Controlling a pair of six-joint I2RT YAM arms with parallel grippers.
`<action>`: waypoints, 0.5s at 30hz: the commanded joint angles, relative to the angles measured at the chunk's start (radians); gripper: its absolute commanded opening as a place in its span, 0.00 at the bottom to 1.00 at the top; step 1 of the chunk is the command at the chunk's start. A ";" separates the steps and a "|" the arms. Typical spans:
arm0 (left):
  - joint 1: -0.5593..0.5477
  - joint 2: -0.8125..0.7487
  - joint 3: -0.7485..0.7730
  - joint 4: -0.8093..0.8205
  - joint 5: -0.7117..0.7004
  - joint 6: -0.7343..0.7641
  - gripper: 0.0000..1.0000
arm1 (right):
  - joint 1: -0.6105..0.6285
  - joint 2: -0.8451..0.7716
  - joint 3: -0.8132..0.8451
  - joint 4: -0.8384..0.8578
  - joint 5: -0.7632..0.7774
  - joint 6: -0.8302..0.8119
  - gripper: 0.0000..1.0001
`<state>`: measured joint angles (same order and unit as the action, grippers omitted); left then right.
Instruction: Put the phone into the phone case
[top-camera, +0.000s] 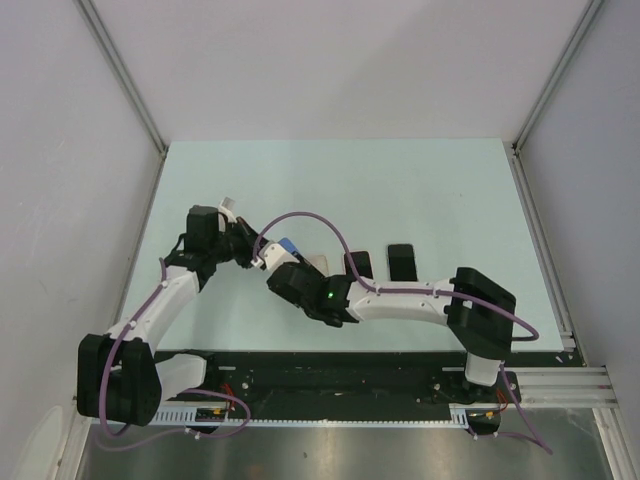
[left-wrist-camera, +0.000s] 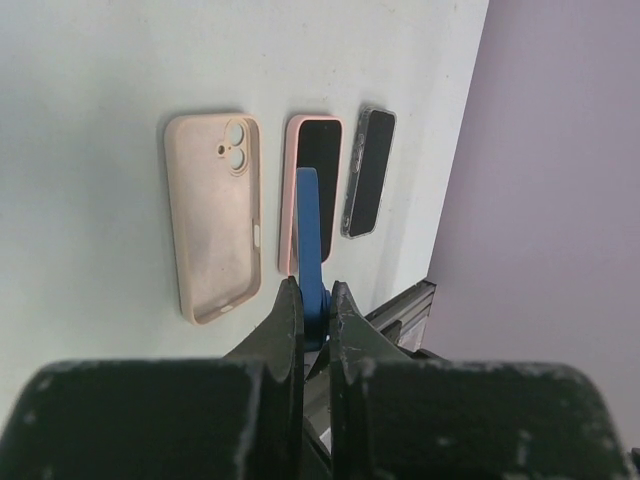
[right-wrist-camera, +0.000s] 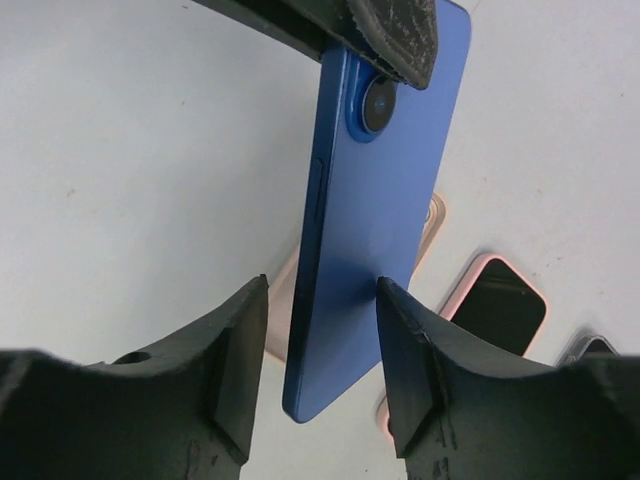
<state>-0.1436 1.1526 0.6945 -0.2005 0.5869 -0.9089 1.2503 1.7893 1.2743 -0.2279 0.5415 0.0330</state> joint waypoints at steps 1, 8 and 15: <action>0.006 -0.037 0.056 0.016 0.014 -0.051 0.00 | 0.024 0.036 0.046 0.056 0.112 -0.019 0.47; 0.006 -0.039 0.073 -0.019 -0.006 -0.027 0.00 | 0.052 0.084 0.056 0.071 0.282 -0.064 0.08; 0.006 -0.044 0.109 -0.048 -0.021 0.019 0.69 | 0.051 0.087 0.054 0.055 0.304 -0.038 0.00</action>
<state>-0.1425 1.1507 0.7158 -0.2798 0.5304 -0.9287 1.3098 1.8824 1.2953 -0.1848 0.8074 -0.0349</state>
